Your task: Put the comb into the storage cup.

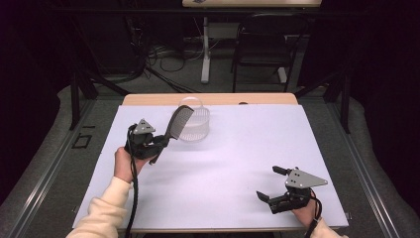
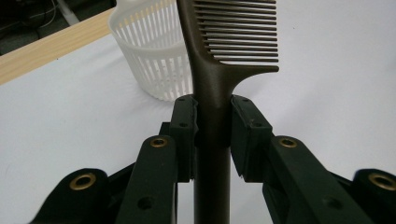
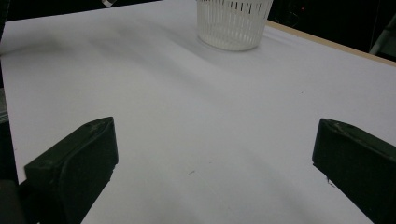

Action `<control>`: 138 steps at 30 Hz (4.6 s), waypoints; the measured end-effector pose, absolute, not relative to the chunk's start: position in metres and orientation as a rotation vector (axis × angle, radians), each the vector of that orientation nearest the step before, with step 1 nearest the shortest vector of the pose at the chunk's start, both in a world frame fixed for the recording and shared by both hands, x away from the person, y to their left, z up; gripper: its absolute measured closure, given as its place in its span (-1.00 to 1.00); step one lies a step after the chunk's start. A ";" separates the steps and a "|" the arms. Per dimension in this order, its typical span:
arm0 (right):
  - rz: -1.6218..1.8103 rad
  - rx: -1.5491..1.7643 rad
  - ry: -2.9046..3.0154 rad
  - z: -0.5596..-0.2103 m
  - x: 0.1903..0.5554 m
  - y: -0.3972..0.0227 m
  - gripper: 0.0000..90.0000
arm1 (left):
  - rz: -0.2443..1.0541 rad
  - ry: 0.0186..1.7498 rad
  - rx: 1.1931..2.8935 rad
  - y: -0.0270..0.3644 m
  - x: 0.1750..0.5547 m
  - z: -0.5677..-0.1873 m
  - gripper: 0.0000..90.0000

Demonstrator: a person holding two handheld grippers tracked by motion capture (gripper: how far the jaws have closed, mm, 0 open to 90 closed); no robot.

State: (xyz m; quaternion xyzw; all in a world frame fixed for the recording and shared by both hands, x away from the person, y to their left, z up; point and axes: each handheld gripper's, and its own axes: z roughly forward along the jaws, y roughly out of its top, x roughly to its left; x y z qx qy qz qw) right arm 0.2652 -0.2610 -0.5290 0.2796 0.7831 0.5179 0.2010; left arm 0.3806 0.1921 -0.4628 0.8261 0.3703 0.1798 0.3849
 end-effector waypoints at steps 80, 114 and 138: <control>1.443 0.791 2.191 -0.530 0.266 -0.261 -1.00 | 0.579 0.918 2.033 0.178 0.431 -0.435 0.61; 1.440 0.789 2.190 -0.530 0.267 -0.261 -1.00 | 0.624 0.896 1.990 0.163 0.450 -0.422 0.61; 1.442 0.792 2.195 -0.529 0.266 -0.261 -1.00 | 0.651 0.883 1.971 0.152 0.465 -0.416 0.61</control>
